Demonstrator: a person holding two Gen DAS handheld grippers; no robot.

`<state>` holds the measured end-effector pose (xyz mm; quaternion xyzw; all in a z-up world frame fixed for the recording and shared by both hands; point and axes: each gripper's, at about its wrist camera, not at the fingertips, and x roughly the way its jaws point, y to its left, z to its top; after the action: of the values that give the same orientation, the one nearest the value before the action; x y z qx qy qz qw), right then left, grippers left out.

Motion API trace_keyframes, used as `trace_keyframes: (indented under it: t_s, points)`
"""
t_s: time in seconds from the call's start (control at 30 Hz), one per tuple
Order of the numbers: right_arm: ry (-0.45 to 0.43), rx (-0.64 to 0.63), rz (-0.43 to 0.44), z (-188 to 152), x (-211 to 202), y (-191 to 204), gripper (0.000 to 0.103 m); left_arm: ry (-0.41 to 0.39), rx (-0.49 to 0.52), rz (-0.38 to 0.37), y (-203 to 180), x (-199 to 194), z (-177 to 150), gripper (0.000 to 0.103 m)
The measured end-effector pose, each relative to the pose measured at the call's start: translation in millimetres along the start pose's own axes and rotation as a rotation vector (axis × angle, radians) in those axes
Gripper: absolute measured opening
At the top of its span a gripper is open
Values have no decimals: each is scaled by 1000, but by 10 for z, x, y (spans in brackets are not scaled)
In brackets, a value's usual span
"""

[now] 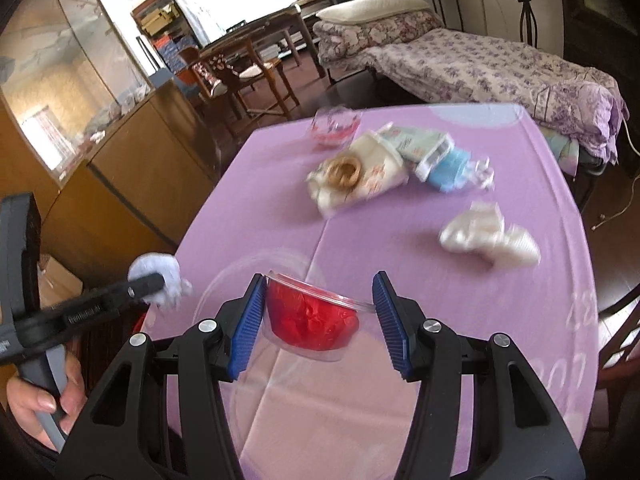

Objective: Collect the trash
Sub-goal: 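Carry the bag and red cup to the red wastebasket and release them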

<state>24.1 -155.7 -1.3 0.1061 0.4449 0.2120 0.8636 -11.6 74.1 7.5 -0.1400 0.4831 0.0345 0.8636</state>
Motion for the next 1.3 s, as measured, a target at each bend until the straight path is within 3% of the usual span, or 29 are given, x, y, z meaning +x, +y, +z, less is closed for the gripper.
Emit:
trace_keyframes:
  t_s: [0.23,0.4,0.83,1.07,1.3]
  points:
    - [33,-57,61,-183,-67,396,54,-21,-42,-19,256,-188,-110,15]
    - [64,-172,93,-232,-27,922,54,-46,-105,-15,639,-386,-172,15]
    - [170,-451,208,-291,471,2466,54,-75,-347,178,2267,-680,-554,15]
    - [321,-538,317,-458,949,3275,54,-36,-453,241,2957,-608,-811,15]
    - [442,-563,344,-585,1465,3762,54,23,-530,277,3420,-420,-1021,15]
